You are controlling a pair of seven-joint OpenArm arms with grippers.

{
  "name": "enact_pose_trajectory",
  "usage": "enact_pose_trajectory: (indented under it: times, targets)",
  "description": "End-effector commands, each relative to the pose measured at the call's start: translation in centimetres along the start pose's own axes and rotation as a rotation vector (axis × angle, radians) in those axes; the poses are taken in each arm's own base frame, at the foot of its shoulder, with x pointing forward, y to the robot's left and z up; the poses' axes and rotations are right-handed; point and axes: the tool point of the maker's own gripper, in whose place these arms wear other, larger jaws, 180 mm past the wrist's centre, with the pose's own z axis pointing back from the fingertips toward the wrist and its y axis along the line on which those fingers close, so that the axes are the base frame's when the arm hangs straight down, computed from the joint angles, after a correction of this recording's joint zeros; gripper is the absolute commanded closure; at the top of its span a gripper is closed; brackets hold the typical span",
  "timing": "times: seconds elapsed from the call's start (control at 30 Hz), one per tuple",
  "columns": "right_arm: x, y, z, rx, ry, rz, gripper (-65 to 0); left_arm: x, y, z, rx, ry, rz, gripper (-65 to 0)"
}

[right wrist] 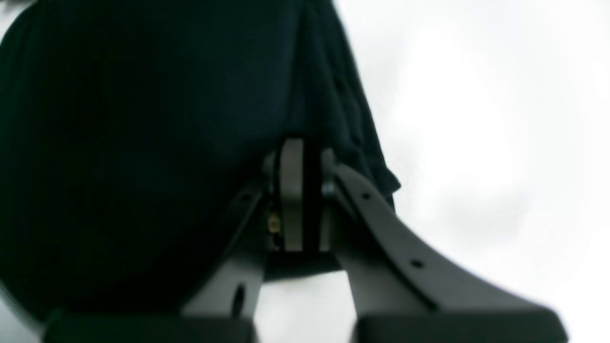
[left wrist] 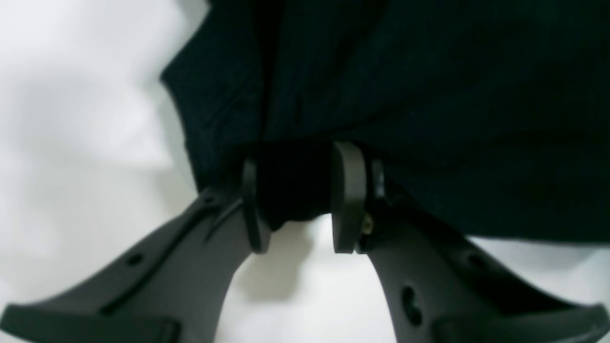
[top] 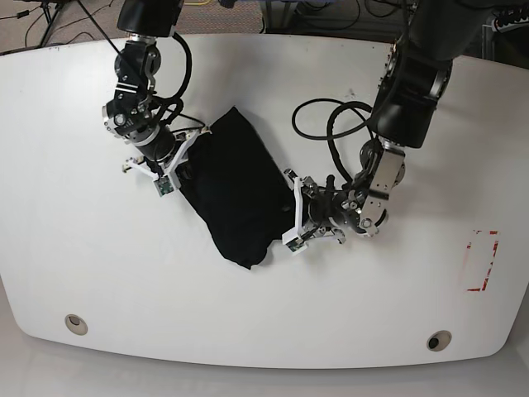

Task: Layout the t-shirt on the table in an organized manner, then fold the t-shirt properly
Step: 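Rotate the bundle with both grippers and lay it flat, then release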

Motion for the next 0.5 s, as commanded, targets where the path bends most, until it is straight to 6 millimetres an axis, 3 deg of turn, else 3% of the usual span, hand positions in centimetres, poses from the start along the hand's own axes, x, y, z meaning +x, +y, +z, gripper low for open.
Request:
enact_pose_trajectory:
  times: [0.0, 0.2, 0.47]
  targets:
    - [2.0, 1.4, 1.0, 0.015, -0.069, 0.006, -3.8, 0.6, 1.5, 0.5, 0.034, 0.019, -0.019, -18.5]
    - [2.3, 4.4, 1.8, 0.036, -0.099, -0.04, -3.8, 1.8, 3.7, 1.8, 0.077, 0.005, -0.042, -18.5]
    - [2.3, 10.0, 1.2, 0.17, -0.089, 0.002, -3.8, 3.7, 5.6, 3.3, 0.119, -0.015, -0.066, -18.5]
